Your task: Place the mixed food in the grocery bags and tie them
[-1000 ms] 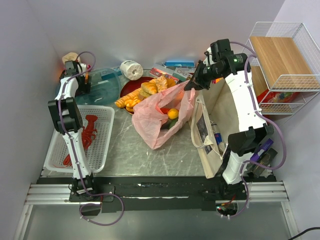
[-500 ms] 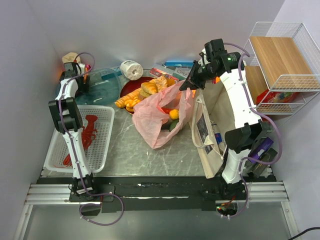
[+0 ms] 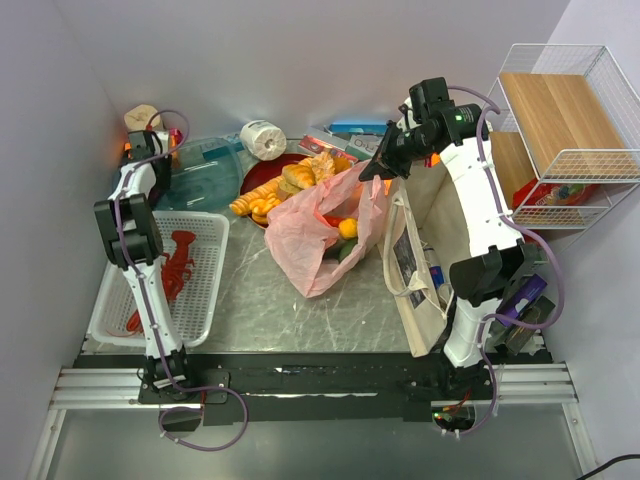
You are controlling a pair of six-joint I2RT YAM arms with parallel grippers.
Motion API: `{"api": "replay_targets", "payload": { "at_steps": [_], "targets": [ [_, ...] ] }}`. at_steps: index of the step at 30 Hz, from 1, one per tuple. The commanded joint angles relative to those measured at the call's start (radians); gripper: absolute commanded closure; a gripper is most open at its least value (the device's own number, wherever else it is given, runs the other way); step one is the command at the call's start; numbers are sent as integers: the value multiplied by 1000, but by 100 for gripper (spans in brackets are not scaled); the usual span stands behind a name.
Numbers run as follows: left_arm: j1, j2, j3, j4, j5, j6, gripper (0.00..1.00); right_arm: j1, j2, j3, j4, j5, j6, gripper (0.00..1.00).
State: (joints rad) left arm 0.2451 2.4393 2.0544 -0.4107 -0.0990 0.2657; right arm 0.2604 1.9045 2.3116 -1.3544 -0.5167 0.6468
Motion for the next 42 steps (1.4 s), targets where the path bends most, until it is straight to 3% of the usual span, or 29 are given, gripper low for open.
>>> {"api": "replay_targets", "payload": {
  "at_steps": [1, 6, 16, 19, 22, 24, 25, 26, 27, 29, 31, 36, 42],
  "targets": [
    [-21, -123, -80, -5, 53, -28, 52, 7, -38, -7, -57, 9, -1, 100],
    [-35, -225, -77, -19, 125, -112, 61, 5, -53, -4, -68, 41, -30, 100],
    [-128, -447, 30, 16, 338, -224, 66, 7, -91, -15, 26, 81, -56, 100],
    [-167, -545, 20, 58, 479, -339, 69, 7, -105, -21, 98, 104, -62, 100],
    [-237, -686, -123, 177, 653, -471, 70, 11, -128, -53, 167, 129, -91, 100],
    [-338, -802, -317, 345, 725, -575, 71, 20, -171, -135, 225, 176, -122, 100],
    [-374, -847, -397, 428, 748, -609, 71, 25, -188, -168, 295, 188, -137, 100],
    [-435, -896, -575, 507, 743, -681, 71, 33, -220, -225, 331, 223, -150, 100],
    [-464, -995, -665, 664, 742, -710, 70, 34, -235, -251, 357, 236, -166, 100],
    [-535, -1084, -889, 781, 725, -784, 69, 34, -275, -319, 432, 236, -185, 100],
    [-576, -1172, -983, 857, 745, -812, 69, 37, -303, -357, 474, 236, -213, 100],
    [-780, -1289, -1177, 823, 652, -749, 69, 42, -433, -536, 650, 204, -205, 100],
    [-885, -1242, -1287, 996, 579, -778, 69, 60, -525, -641, 699, 222, -216, 100]
  ]
}}
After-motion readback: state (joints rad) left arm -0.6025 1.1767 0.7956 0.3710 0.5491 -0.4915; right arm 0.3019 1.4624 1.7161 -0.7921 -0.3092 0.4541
